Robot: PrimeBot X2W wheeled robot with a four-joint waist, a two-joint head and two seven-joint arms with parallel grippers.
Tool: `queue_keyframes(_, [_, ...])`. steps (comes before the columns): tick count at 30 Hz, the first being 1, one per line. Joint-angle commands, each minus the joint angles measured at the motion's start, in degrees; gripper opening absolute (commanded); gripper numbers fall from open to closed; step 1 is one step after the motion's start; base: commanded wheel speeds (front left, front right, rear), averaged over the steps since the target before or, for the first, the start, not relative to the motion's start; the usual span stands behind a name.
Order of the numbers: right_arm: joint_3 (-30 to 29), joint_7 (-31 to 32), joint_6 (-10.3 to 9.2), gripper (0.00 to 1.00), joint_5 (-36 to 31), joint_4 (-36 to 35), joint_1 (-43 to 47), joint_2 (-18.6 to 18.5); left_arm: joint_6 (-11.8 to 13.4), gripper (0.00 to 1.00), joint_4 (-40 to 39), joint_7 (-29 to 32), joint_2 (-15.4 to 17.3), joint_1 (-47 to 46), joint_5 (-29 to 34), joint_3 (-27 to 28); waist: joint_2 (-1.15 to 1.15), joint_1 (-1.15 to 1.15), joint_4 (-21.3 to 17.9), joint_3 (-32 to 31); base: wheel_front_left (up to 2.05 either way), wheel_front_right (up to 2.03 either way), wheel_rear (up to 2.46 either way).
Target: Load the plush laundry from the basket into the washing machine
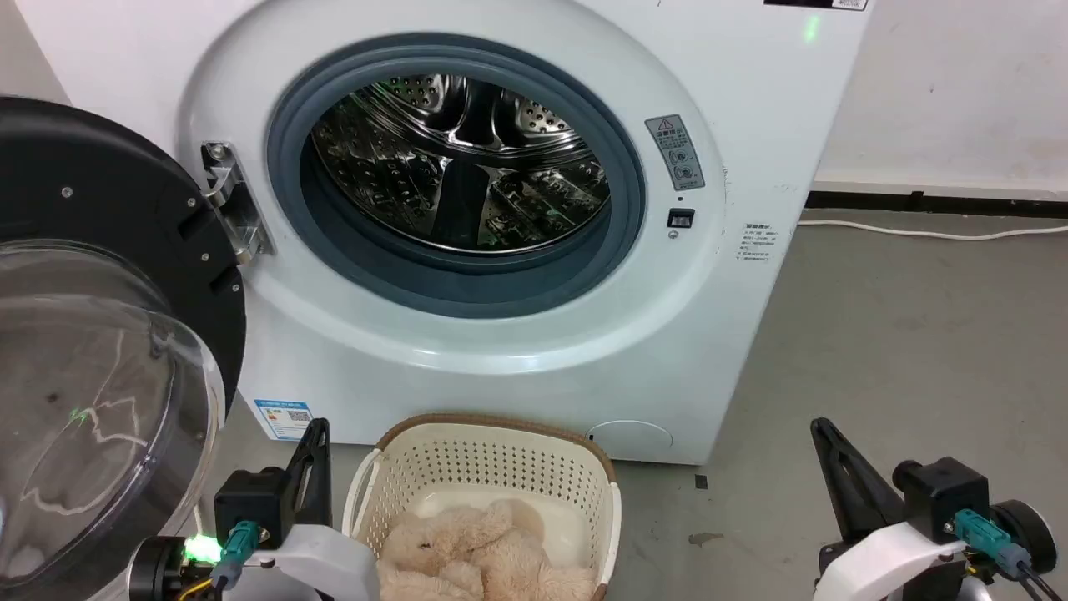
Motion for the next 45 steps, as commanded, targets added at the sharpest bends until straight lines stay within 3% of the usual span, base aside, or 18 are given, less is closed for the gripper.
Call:
queue_keyframes(1, [-0.01,0.02,0.05,0.0,-0.43,-0.25,-0.68,-0.11,-0.25,0.0,-0.27,0.02,0.0,-0.51,0.09,0.05,0.0,0.0,0.0,0.0,0.0,0.0,0.0])
queue_keyframes(45, [-0.01,0.02,0.05,0.0,-0.43,-0.25,-0.68,-0.11,-0.25,0.0,-0.27,0.02,0.0,-0.51,0.09,0.05,0.0,0.0,0.0,0.0,0.0,0.0,0.0])
